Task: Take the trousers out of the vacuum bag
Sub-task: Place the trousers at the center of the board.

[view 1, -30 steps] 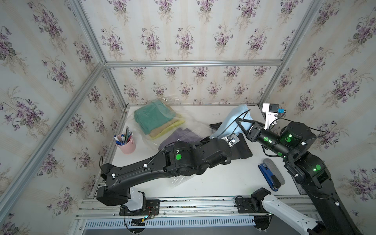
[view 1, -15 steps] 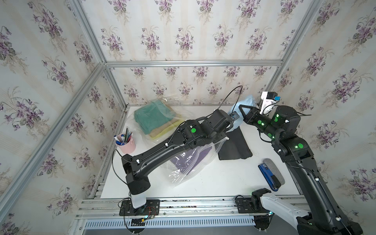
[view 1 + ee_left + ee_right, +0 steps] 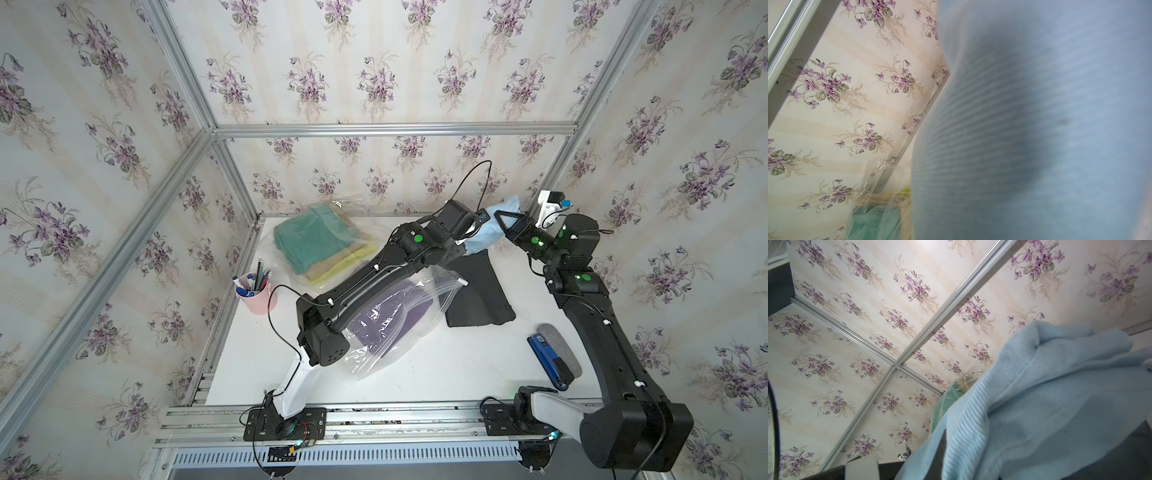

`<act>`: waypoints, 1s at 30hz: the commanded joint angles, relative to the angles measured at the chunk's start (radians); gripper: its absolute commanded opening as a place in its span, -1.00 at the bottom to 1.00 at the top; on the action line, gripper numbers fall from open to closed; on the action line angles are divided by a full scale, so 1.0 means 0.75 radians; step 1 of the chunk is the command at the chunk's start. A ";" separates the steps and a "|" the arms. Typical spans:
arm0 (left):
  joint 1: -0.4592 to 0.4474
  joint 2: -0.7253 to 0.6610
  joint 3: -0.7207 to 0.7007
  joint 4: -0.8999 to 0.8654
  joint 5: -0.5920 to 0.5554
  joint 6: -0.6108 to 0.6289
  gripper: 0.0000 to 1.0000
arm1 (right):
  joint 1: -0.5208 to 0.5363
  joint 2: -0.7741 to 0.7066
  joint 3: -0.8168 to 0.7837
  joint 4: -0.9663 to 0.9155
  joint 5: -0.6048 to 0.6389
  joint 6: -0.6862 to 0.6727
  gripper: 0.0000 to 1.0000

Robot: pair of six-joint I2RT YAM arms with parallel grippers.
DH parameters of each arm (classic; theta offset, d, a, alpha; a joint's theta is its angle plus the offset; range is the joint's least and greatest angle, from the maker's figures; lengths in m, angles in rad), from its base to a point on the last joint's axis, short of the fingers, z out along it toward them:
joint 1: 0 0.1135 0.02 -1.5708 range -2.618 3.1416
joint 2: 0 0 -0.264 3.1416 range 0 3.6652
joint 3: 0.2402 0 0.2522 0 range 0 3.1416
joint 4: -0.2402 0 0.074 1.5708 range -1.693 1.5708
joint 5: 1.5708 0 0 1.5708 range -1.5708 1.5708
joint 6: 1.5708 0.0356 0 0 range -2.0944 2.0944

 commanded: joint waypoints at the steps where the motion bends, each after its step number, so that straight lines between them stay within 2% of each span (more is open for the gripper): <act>1: 0.024 0.047 0.057 0.170 -0.005 0.064 -0.79 | -0.018 0.040 -0.031 0.339 -0.180 0.076 -1.00; 12: 0.056 0.176 0.073 0.268 0.004 0.054 -0.77 | -0.083 0.239 -0.184 0.742 -0.303 0.163 -1.00; 18: 0.060 0.233 0.081 0.290 0.002 0.042 -0.75 | -0.116 0.320 -0.246 0.820 -0.327 0.136 -1.00; 24: 0.058 0.258 0.072 0.250 0.045 -0.030 -0.75 | -0.189 0.382 -0.357 0.970 -0.391 0.184 -1.00; 30: 0.035 0.222 -0.059 0.228 0.073 -0.112 -0.75 | -0.241 0.387 -0.528 1.083 -0.432 0.232 -1.00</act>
